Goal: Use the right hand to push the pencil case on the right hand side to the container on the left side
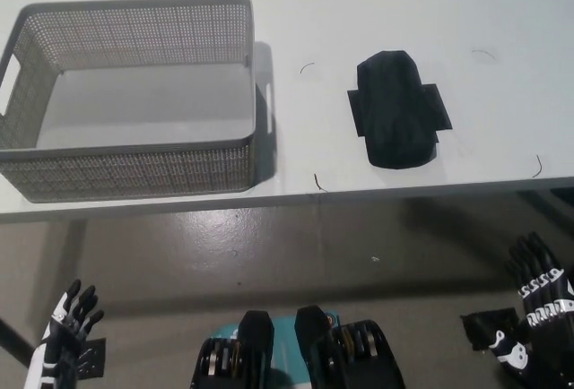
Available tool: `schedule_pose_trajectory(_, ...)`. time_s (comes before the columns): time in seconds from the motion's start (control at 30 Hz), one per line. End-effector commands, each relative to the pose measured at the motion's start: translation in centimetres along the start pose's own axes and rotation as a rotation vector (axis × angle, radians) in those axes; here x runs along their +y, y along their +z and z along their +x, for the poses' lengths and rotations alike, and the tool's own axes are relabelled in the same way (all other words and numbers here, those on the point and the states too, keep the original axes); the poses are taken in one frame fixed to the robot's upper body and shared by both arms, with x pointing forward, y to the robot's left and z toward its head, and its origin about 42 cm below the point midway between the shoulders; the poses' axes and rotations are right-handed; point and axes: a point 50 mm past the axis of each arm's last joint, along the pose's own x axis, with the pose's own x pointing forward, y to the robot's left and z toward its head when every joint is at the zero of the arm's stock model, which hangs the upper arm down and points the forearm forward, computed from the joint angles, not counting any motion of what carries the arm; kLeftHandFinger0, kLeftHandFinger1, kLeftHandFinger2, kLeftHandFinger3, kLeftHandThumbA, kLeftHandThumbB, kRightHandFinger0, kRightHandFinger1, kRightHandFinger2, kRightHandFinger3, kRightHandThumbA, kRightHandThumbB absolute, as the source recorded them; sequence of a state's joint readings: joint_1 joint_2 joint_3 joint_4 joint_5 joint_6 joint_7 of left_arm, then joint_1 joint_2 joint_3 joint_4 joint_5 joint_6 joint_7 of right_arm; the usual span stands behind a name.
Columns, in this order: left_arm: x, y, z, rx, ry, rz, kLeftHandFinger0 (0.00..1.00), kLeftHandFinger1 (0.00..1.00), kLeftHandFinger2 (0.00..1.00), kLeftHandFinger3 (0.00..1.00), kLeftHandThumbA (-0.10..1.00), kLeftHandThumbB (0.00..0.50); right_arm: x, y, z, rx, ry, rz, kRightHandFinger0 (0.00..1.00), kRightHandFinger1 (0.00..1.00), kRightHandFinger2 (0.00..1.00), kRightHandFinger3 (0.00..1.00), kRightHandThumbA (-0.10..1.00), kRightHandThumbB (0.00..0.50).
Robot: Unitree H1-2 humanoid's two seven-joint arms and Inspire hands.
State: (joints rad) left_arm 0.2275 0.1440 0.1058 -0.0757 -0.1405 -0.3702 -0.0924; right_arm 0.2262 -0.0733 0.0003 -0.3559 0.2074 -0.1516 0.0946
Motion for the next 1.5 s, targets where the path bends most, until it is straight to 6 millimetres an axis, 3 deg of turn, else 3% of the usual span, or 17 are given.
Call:
schedule_pose_trajectory(0.0, -1.0, 1.7, 0.8, -0.094, -0.041, -0.032, 1.00, 1.00, 1.00, 1.00, 1.00, 0.339, -0.4, 1.6, 0.3, -0.103, 0.019, 0.007, 1.00, 1.00, 1.00, 1.00, 1.00, 0.273)
schedule_pose_trajectory(0.07, -1.2, 1.7, 0.6, -0.091, -0.048, -0.040, 1.00, 1.00, 1.00, 1.00, 1.00, 0.342, -0.7, 1.6, 0.5, -0.116, 0.014, 0.003, 1.00, 1.00, 1.00, 1.00, 1.00, 0.263)
schedule_pose_trajectory(0.17, -1.3, 1.6, 0.4, -0.089, -0.057, -0.051, 1.00, 1.00, 1.00, 1.00, 1.00, 0.361, -1.3, 1.3, 1.1, -0.112, 0.004, -0.013, 1.00, 1.00, 1.00, 1.00, 1.00, 0.313)
schedule_pose_trajectory(0.23, -1.3, 1.6, 0.4, -0.090, -0.058, -0.055, 1.00, 1.00, 1.00, 1.00, 1.00, 0.368, -1.8, 1.2, 1.9, -0.127, 0.005, -0.016, 1.00, 1.00, 1.00, 1.00, 1.00, 0.320)
schedule_pose_trajectory(0.33, -1.4, 1.4, 0.3, -0.090, -0.065, -0.057, 1.00, 1.00, 1.00, 1.00, 1.00, 0.371, -2.9, 1.2, 3.7, -0.169, 0.013, -0.051, 1.00, 1.00, 1.00, 1.00, 1.00, 0.262)
schedule_pose_trajectory(0.43, -1.3, 1.6, 0.1, -0.092, -0.073, -0.065, 1.00, 1.00, 1.00, 1.00, 1.00, 0.374, -3.3, 1.4, 5.6, -0.184, 0.001, -0.059, 1.00, 1.00, 1.00, 1.00, 1.00, 0.265)
schedule_pose_trajectory(0.6, -1.4, 1.6, 0.1, -0.098, -0.084, -0.064, 1.00, 1.00, 1.00, 1.00, 1.00, 0.376, -4.5, 1.9, 9.9, -0.194, 0.004, -0.067, 1.00, 1.00, 1.00, 1.00, 1.00, 0.241)
schedule_pose_trajectory(0.8, -1.6, 1.6, -0.1, -0.088, -0.089, -0.064, 1.00, 1.00, 1.00, 1.00, 1.00, 0.388, -6.0, 2.1, 15.6, -0.184, 0.001, -0.096, 1.00, 1.00, 1.00, 1.00, 1.00, 0.292)
schedule_pose_trajectory(0.97, -1.9, 1.9, -0.2, -0.089, -0.102, -0.074, 1.00, 1.00, 1.00, 1.00, 1.00, 0.400, -7.3, 1.7, 19.9, -0.169, -0.001, -0.134, 1.00, 1.00, 1.00, 1.00, 1.00, 0.272)
schedule_pose_trajectory(1.1, -2.1, 2.1, -0.2, -0.089, -0.108, -0.073, 1.00, 1.00, 1.00, 1.00, 1.00, 0.398, -7.5, 1.4, 23.1, -0.153, 0.004, -0.127, 1.00, 1.00, 1.00, 1.00, 1.00, 0.242)
schedule_pose_trajectory(1.2, -2.3, 2.3, -0.1, -0.091, -0.116, -0.074, 1.00, 1.00, 1.00, 1.00, 1.00, 0.405, -7.6, 1.2, 25.9, -0.114, 0.000, -0.084, 1.00, 1.00, 1.00, 1.00, 1.00, 0.279)
schedule_pose_trajectory(1.23, -2.5, 2.3, -0.1, -0.094, -0.124, -0.074, 1.00, 1.00, 1.00, 1.00, 1.00, 0.406, -7.6, 1.3, 27.8, -0.108, 0.007, -0.110, 1.00, 1.00, 1.00, 1.00, 1.00, 0.252)
schedule_pose_trajectory(1.47, -2.9, 2.4, -0.2, -0.096, -0.138, -0.080, 1.00, 1.00, 1.00, 1.00, 1.00, 0.417, -6.9, 1.0, 32.5, -0.059, 0.003, -0.074, 1.00, 1.00, 1.00, 1.00, 1.00, 0.257)
